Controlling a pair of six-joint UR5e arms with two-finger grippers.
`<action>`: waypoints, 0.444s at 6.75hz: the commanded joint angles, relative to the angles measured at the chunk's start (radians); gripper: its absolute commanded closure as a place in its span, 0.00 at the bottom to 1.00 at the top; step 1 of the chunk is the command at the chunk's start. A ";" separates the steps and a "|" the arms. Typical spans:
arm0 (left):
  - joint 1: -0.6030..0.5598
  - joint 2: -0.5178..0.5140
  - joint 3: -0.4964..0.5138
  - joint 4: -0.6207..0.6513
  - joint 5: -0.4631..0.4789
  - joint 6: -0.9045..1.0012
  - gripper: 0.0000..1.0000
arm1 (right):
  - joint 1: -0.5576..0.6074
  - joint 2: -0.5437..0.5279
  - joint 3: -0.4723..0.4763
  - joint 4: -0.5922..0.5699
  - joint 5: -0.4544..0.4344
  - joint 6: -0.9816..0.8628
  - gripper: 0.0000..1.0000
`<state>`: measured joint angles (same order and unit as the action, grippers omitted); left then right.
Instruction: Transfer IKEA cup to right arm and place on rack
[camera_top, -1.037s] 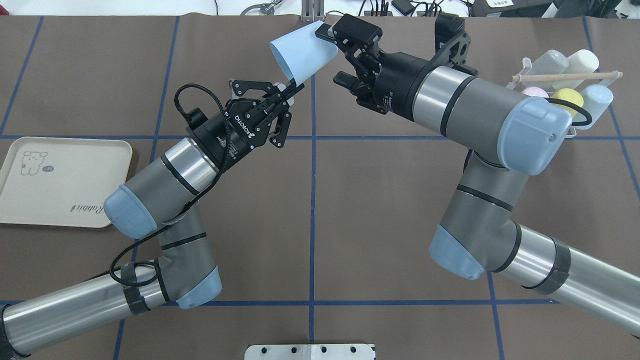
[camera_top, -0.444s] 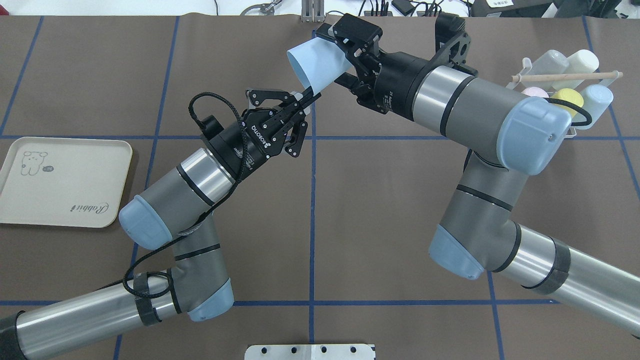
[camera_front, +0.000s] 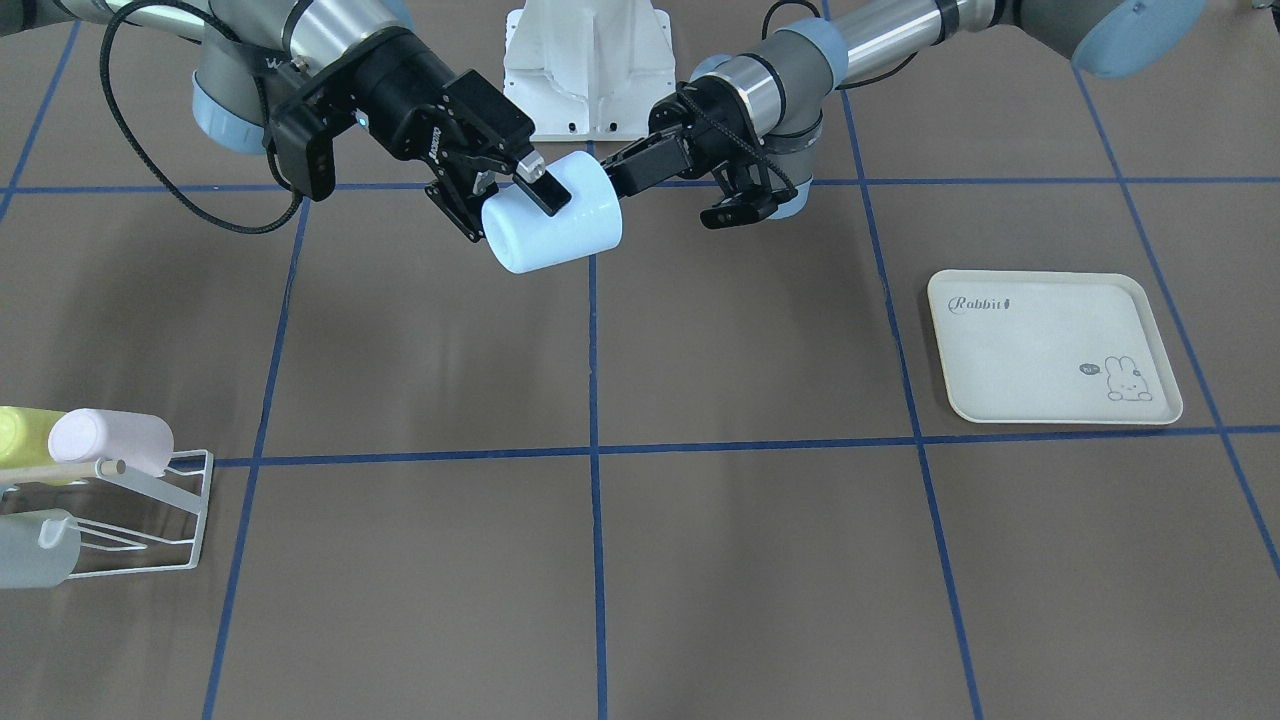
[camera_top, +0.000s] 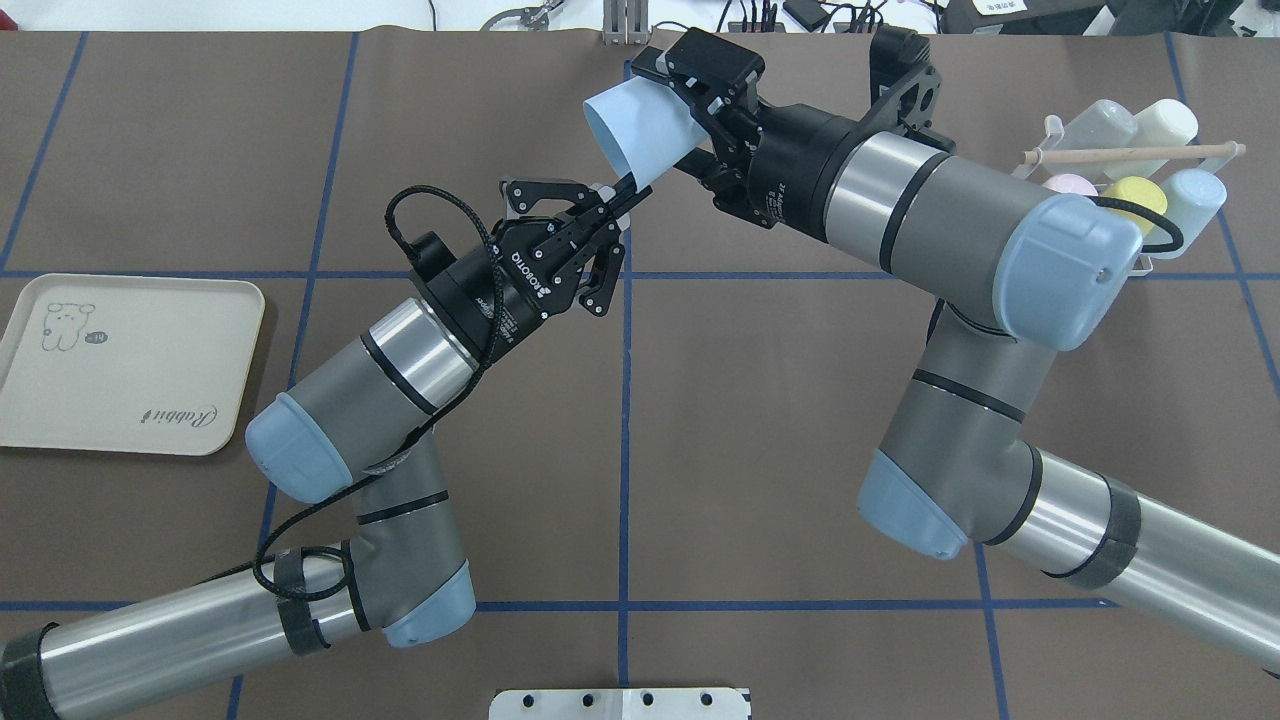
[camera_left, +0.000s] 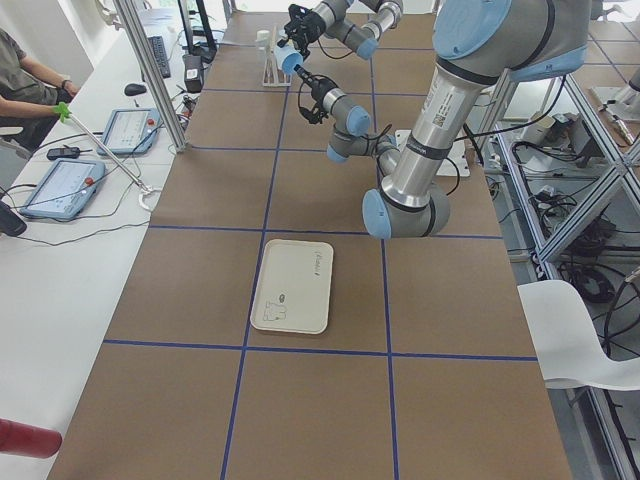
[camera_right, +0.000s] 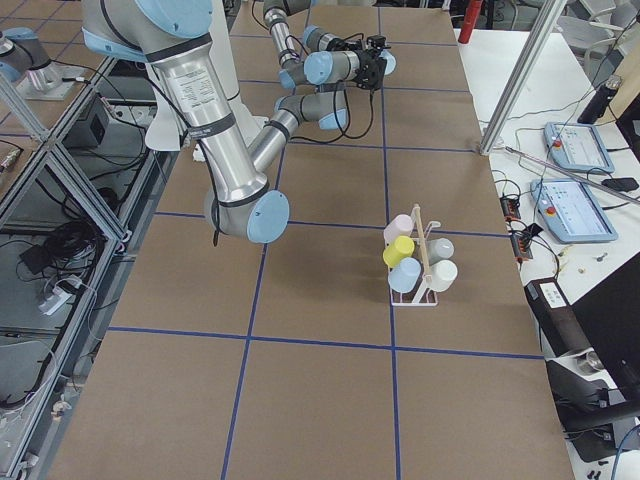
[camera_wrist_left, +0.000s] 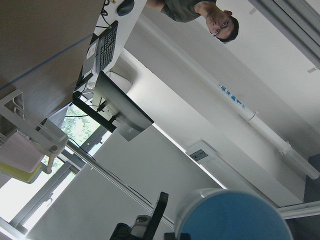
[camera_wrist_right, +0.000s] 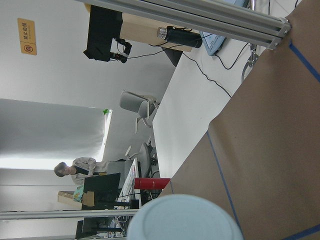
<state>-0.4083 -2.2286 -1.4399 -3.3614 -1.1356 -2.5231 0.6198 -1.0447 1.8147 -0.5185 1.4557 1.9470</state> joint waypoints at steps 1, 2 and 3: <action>0.022 -0.002 0.000 -0.001 0.031 0.003 1.00 | 0.001 -0.001 0.000 0.000 0.003 -0.003 0.69; 0.020 -0.002 -0.002 -0.004 0.028 0.003 1.00 | 0.001 0.000 -0.002 0.000 0.003 -0.003 1.00; 0.020 0.000 -0.010 -0.010 0.022 0.003 0.58 | 0.003 0.000 0.000 0.002 0.003 0.000 1.00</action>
<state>-0.3890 -2.2301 -1.4437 -3.3661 -1.1110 -2.5206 0.6214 -1.0451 1.8138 -0.5179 1.4584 1.9447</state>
